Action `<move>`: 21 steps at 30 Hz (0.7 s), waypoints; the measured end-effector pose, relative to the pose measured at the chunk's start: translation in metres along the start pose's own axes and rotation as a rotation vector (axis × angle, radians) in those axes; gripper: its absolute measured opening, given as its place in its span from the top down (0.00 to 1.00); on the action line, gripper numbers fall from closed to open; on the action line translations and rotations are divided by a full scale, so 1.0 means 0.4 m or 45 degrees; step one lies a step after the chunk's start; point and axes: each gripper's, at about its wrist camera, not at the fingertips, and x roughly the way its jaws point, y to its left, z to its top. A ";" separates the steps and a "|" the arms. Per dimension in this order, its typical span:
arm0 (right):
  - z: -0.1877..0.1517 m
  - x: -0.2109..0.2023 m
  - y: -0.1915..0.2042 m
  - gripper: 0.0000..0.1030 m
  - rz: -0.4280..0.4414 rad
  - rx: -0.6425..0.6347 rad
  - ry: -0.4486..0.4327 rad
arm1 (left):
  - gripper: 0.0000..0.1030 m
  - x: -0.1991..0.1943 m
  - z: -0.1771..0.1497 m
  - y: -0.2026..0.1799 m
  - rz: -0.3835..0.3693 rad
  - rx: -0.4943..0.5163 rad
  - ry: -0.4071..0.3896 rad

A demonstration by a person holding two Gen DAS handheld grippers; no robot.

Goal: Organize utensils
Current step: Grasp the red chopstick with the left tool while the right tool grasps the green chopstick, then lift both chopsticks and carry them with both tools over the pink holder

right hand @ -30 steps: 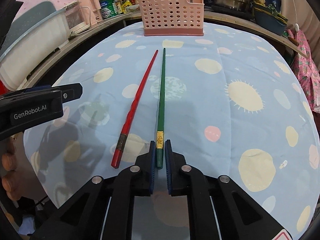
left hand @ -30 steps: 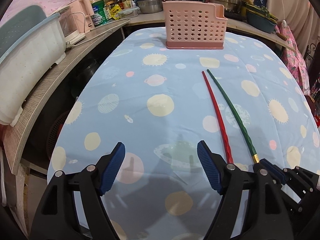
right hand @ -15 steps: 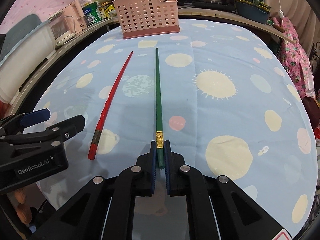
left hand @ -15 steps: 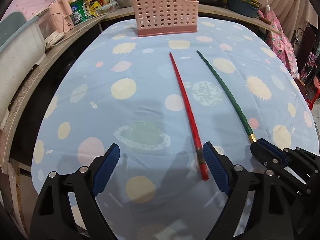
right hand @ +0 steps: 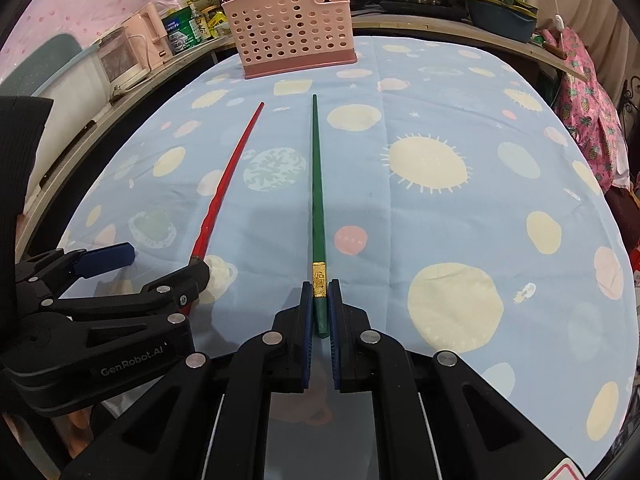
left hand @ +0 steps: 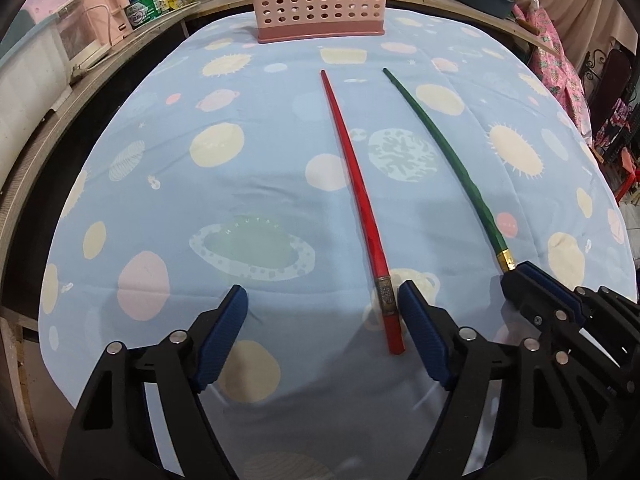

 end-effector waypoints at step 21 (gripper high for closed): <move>-0.005 -0.012 0.018 0.93 0.030 0.003 0.008 | 0.93 -0.029 0.003 0.007 -0.091 0.006 0.001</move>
